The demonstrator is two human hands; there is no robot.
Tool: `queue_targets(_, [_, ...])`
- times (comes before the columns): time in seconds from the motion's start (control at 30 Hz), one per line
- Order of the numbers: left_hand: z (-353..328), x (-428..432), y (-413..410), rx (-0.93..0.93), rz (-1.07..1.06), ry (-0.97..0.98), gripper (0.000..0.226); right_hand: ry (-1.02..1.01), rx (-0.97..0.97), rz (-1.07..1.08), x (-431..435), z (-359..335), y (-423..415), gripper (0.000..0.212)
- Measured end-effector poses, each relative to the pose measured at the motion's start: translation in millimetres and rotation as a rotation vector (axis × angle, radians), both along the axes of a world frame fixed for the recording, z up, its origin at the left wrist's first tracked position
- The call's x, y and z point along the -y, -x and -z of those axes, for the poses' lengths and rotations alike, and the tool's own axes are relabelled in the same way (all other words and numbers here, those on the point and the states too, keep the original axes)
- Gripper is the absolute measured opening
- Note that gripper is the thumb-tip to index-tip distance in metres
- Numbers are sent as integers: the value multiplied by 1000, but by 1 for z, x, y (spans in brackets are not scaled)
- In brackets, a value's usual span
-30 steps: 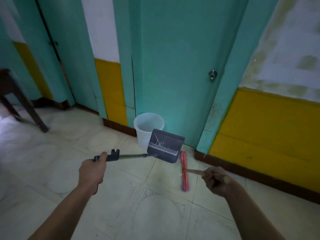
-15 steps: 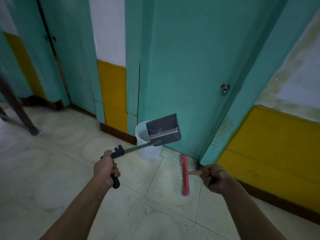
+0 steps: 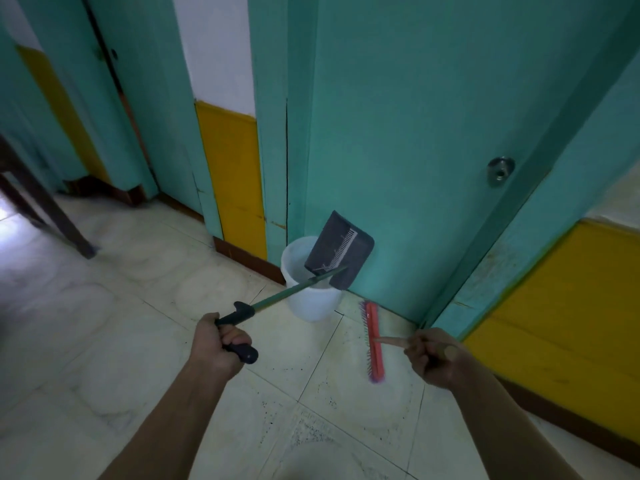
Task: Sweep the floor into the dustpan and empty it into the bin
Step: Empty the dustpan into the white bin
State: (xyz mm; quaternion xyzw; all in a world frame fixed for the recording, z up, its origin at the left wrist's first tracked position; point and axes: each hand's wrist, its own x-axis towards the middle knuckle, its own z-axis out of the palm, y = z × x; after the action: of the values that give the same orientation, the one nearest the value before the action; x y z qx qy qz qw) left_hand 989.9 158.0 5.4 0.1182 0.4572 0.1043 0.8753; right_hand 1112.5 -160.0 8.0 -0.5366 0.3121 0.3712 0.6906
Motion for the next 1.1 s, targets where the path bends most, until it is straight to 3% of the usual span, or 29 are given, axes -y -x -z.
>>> queue_targets(0.13, [11, -2, -21, 121, 27, 77, 54, -14, -19, -58, -9, 3, -34, 17])
queue_targets(0.4, [56, -5, -52, 242, 11, 246, 41, -46, -42, -52, -39, -5, -79, 20])
queue_targets(0.53, [77, -2, -53, 205, -66, 345, 33, -3, -28, -69, -59, -7, -84, 24])
queue_targets(0.83, [84, -5, -49, 154, -133, 432, 39, 78, 5, -101, -102, -24, -89, 30])
queue_targets(0.97, [85, -12, -47, 138, -128, 465, 40, 63, 18, -118, -110, -31, -90, 52])
queue_targets(1.1, [82, -18, -47, 133, -116, 491, 48, 56, 31, -59, -121, -40, -90, 21])
